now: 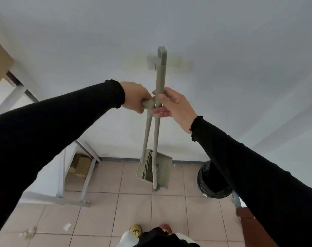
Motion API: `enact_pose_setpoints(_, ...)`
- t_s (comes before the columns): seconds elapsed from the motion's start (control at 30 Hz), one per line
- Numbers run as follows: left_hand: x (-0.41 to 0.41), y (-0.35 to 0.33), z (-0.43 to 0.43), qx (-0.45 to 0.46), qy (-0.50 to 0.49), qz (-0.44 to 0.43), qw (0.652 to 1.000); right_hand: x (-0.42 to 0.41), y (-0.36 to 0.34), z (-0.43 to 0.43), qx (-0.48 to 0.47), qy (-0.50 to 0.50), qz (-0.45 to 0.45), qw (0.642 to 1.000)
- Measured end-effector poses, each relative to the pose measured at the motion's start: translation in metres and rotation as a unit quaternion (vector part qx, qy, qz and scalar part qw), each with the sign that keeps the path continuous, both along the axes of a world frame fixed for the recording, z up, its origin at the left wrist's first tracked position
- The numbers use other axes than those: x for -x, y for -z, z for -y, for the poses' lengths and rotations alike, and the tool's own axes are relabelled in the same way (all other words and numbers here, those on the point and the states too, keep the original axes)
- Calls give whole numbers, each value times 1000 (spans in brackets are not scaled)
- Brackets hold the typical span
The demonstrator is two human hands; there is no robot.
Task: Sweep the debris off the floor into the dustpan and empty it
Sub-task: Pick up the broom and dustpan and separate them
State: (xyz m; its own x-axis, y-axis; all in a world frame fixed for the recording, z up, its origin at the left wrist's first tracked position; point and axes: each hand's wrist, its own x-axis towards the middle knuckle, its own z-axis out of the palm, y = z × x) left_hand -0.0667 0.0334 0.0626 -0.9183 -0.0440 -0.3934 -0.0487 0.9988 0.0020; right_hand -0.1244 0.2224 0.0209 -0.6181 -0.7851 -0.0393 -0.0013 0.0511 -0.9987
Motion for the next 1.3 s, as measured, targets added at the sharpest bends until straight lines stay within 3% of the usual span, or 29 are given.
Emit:
enact_pose_setpoints(0.07, -17, 29, -12, -102, -75, 34, 991, -8, 19, -4, -21, -14, 103, 994)
enact_pose_setpoints(0.17, -46, 82, -30, -242, -183, 53, 951, -15, 48, -7, -62, -21, 261, 963)
enact_pose_setpoints(0.27, -77, 130, -48, -320, -249, 41, 913, -25, 72, -7, -114, -21, 331, 937)
enact_pose_setpoints(0.47, -132, 181, -73, -330, -309, -2, 892, -56, 108, -6, -212, -83, 295, 928)
enact_pose_setpoints(0.67, -196, 201, -82, -406, -350, -2, 844, -101, 132, 6, -303, -184, 236, 905)
enact_pose_setpoints(0.83, -285, 227, -64, -364, -487, 2, 794, -107, 137, 6, -309, -254, 224, 889)
enact_pose_setpoints(1.03, -365, 242, -74, -397, -562, 41, 725, -216, 148, 17, -412, -393, 129, 812)
enact_pose_setpoints(1.1, -413, 250, -81, -409, -592, 42, 693, -252, 163, 6, -427, -371, 140, 813)
enact_pose_setpoints(1.17, -470, 257, -95, -418, -629, 2, 655, -283, 181, -19, -449, -288, 211, 819)
enact_pose_setpoints(1.23, -528, 261, -113, -423, -658, -49, 621, -313, 198, -45, -481, -188, 294, 804)
enact_pose_setpoints(1.3, -586, 268, -133, -416, -688, -94, 587, -345, 212, -65, -504, -156, 324, 785)
